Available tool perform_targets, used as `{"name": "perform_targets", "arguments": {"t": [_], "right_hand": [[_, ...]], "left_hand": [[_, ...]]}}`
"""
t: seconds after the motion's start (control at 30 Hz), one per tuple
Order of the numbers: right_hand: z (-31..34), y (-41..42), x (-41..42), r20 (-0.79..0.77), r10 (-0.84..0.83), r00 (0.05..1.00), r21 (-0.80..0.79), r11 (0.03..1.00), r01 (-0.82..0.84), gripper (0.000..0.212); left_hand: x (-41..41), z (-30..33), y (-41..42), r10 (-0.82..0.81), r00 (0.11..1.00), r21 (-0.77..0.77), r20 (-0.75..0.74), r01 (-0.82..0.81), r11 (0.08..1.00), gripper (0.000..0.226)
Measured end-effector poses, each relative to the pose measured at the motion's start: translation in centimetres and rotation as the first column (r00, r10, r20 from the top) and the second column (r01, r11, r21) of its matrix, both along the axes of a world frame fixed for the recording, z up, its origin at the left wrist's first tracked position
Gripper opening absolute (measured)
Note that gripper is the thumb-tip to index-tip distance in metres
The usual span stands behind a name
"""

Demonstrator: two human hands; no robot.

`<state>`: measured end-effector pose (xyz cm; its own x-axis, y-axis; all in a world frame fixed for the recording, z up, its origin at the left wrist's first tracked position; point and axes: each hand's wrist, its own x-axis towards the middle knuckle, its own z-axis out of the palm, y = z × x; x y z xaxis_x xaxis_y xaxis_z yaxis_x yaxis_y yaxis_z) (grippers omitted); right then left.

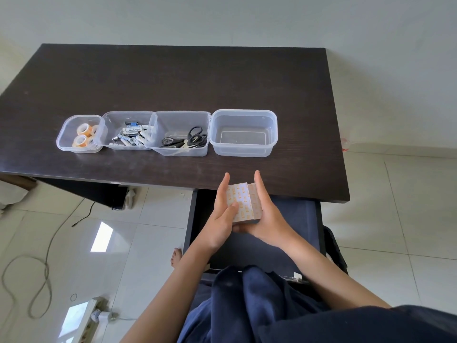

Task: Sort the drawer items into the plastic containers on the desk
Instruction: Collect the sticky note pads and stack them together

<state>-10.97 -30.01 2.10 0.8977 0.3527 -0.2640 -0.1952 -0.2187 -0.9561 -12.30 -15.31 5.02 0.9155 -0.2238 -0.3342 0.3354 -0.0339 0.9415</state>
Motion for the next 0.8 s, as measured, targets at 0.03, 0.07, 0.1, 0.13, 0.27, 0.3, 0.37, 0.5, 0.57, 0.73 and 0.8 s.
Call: {"name": "perform_targets", "arguments": {"t": [0.03, 0.07, 0.1, 0.13, 0.27, 0.3, 0.37, 0.5, 0.57, 0.73, 0.8], "right_hand": [[0.06, 0.07, -0.01, 0.020, -0.015, 1.000, -0.034, 0.999, 0.016, 0.132], [-0.01, 0.16, -0.02, 0.032, -0.037, 0.999, -0.034, 0.999, 0.038, 0.135], [0.19, 0.22, -0.15, 0.039, -0.048, 0.998, -0.043, 0.998, 0.049, 0.134], [0.28, 0.26, -0.24, 0.034, -0.050, 0.998, -0.039, 0.998, 0.052, 0.133], [0.04, 0.36, -0.30, 0.068, -0.079, 0.995, -0.056, 0.995, 0.083, 0.131], [0.15, 0.37, -0.33, 0.074, -0.082, 0.994, -0.063, 0.994, 0.087, 0.130], [0.16, 0.32, -0.35, 0.084, -0.077, 0.993, -0.080, 0.993, 0.084, 0.126], [0.28, 0.20, -0.32, 0.127, -0.047, 0.991, -0.107, 0.992, 0.060, 0.113], [0.17, 0.17, -0.24, 0.143, -0.034, 0.989, -0.120, 0.991, 0.052, 0.109], [0.02, 0.30, 0.24, 0.154, -0.016, 0.988, -0.107, 0.994, 0.033, 0.108], [-0.07, 0.32, 0.48, 0.142, -0.004, 0.990, -0.107, 0.994, 0.019, 0.110]], "left_hand": [[-0.05, 0.01, -0.01, -0.002, 1.000, -0.003, -0.001, 0.002, 1.000, 0.063], [-0.08, 0.07, -0.04, -0.002, 1.000, -0.010, -0.006, 0.002, 1.000, 0.065], [-0.08, 0.16, -0.12, -0.001, 1.000, -0.017, -0.021, 0.001, 1.000, 0.066], [-0.06, 0.24, -0.21, -0.002, 0.999, -0.022, -0.043, 0.001, 1.000, 0.068], [-0.04, 0.12, -0.20, 0.024, 0.996, 0.001, -0.084, -0.024, 1.000, 0.067], [-0.05, 0.09, -0.14, 0.034, 0.995, 0.011, -0.090, -0.033, 0.999, 0.065], [-0.01, -0.02, -0.06, 0.041, 0.994, 0.033, -0.097, -0.037, 0.999, 0.061], [0.04, -0.04, -0.06, 0.032, 0.996, 0.038, -0.087, -0.029, 0.999, 0.058], [0.07, -0.02, -0.04, 0.027, 0.996, 0.028, -0.085, -0.024, 0.999, 0.058], [0.30, -0.09, 0.03, 0.045, 0.996, 0.011, -0.078, -0.045, 0.999, 0.057], [0.45, -0.20, 0.16, 0.049, 0.996, 0.009, -0.073, -0.049, 0.999, 0.058]]}}
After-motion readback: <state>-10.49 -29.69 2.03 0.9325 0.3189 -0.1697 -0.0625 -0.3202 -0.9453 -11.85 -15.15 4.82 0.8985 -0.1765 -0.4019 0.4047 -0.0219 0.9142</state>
